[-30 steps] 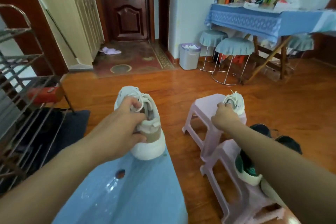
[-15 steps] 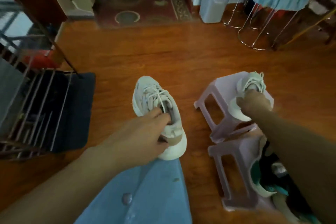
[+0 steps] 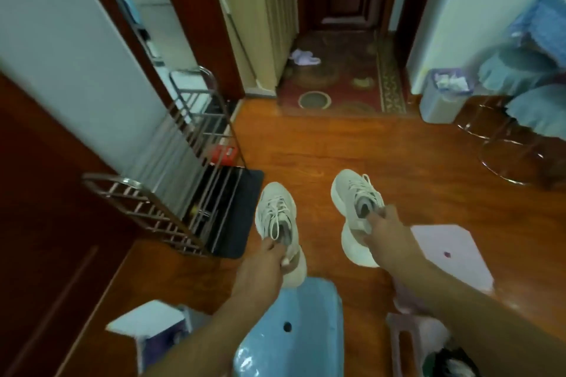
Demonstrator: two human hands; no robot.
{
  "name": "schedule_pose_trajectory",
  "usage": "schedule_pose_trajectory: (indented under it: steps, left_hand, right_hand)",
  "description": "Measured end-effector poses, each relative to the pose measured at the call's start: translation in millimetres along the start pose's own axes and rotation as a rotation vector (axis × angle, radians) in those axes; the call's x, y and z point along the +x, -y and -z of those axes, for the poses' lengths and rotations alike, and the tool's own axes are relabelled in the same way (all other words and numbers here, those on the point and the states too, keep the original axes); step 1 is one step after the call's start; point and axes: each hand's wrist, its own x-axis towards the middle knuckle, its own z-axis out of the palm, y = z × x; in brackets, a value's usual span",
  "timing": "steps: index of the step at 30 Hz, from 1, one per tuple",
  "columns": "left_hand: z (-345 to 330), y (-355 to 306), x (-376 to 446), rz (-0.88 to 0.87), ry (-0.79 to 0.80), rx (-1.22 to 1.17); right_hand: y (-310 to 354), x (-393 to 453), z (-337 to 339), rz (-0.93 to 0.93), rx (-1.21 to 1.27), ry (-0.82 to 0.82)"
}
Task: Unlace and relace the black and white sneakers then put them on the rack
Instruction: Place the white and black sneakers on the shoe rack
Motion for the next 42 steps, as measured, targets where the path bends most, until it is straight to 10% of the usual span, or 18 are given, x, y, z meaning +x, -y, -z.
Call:
schedule_pose_trajectory:
  steps: [11, 25, 42]
  left_hand:
    - [251, 149, 9, 0.130, -0.329, -0.009]
    - [228, 367, 212, 0.095, -0.335, 0.403]
    - [215, 392, 250, 0.056, -0.344, 0.358]
  right_hand:
    - [285, 72, 91, 0.252, -0.063, -0.132]
    - [508, 257, -52, 0.426, -0.226, -0.203]
    - [569, 356, -102, 0.692, -0.089, 0.016]
